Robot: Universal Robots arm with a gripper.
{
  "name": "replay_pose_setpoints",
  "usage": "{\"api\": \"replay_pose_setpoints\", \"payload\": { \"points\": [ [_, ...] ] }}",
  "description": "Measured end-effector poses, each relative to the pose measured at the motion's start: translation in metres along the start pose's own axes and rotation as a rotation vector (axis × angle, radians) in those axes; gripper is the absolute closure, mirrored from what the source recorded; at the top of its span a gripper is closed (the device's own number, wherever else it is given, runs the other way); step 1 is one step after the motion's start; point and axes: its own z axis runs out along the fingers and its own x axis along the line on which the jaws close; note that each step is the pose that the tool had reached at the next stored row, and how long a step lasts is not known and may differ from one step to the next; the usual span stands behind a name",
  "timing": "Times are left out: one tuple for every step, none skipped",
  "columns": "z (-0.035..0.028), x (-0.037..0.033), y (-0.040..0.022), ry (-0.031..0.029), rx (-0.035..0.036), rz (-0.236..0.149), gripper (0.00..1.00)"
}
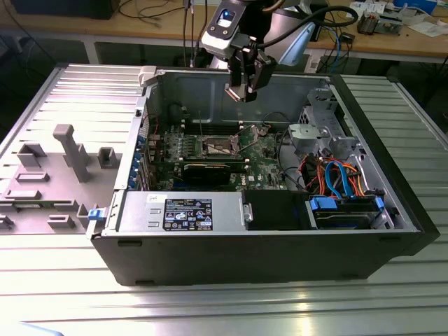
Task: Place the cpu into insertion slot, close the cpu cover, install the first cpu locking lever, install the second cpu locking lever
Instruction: 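Place the cpu into insertion slot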
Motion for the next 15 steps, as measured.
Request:
{"api": "replay_pose_setpoints", "payload": {
  "points": [
    [0.0000, 0.0000, 0.0000, -0.0001, 0.0000, 0.000, 0.46],
    [0.0000, 0.0000, 0.0000, -0.0002, 0.0000, 0.001, 0.46],
    [0.0000, 0.0000, 0.0000, -0.0002, 0.0000, 0.002, 0.46],
    [0.0000, 0.0000, 0.0000, -0.0003, -0.0001, 0.003, 0.46],
    [0.0000, 0.0000, 0.0000, -0.0005, -0.0001, 0.005, 0.46],
    [0.0000, 0.0000, 0.0000, -0.0006, -0.0002, 0.007, 0.46],
    [0.0000, 0.0000, 0.0000, -0.0007, -0.0002, 0.007, 0.46],
    [0.0000, 0.0000, 0.0000, -0.0007, -0.0001, 0.008, 0.46],
    [0.0000, 0.0000, 0.0000, -0.0007, -0.0002, 0.008, 0.46],
    [0.0000, 0.0000, 0.0000, -0.0008, -0.0002, 0.009, 0.46],
    [0.0000, 0.0000, 0.0000, -0.0012, -0.0002, 0.013, 0.46],
    [0.0000, 0.0000, 0.0000, -0.0016, -0.0004, 0.018, 0.46],
    [0.0000, 0.0000, 0.0000, -0.0019, -0.0004, 0.021, 0.46],
    [0.0000, 0.0000, 0.0000, -0.0021, -0.0005, 0.023, 0.46],
    [0.0000, 0.0000, 0.0000, -0.0023, -0.0005, 0.026, 0.46]
  ]
}}
